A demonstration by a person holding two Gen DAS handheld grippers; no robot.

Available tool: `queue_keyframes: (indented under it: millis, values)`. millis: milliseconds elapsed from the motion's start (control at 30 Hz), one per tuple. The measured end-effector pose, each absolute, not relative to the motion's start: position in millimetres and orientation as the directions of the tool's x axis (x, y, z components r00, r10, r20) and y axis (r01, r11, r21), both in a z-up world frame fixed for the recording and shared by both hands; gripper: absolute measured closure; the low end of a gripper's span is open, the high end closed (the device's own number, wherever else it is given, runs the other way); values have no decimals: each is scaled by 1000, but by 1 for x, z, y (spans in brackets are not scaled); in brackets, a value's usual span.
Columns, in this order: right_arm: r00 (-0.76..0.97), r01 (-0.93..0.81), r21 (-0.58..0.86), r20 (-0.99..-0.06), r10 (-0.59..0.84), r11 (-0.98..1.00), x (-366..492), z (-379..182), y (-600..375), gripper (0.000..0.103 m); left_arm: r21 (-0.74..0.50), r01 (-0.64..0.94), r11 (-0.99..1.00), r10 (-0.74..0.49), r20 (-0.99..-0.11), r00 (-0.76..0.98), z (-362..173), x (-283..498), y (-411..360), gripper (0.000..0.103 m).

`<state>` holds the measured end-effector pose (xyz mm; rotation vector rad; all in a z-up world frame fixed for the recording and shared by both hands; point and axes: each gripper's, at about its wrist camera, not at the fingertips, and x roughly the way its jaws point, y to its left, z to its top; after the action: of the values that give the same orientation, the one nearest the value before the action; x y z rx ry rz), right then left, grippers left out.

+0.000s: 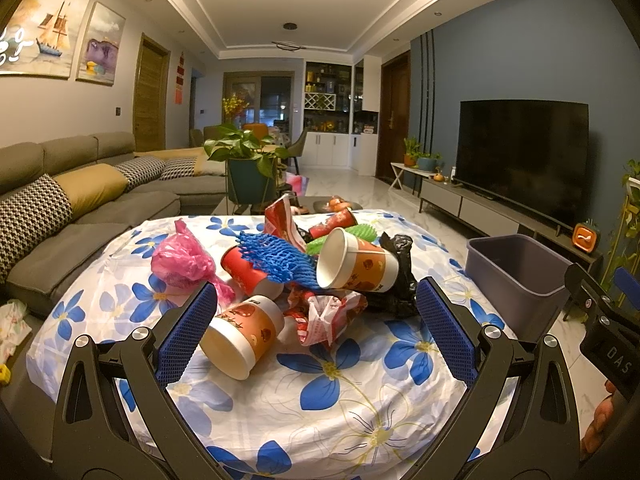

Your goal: Collect trash

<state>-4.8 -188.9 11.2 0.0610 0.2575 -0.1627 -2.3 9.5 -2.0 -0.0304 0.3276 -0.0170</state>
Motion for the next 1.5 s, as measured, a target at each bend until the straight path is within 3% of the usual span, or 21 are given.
queue_keyframes:
  millis: [1500]
  values:
    - [957, 162, 40, -249, -148, 986, 1, 16, -186, 6, -54, -6, 999, -12, -323, 946, -9, 2, 22, 5]
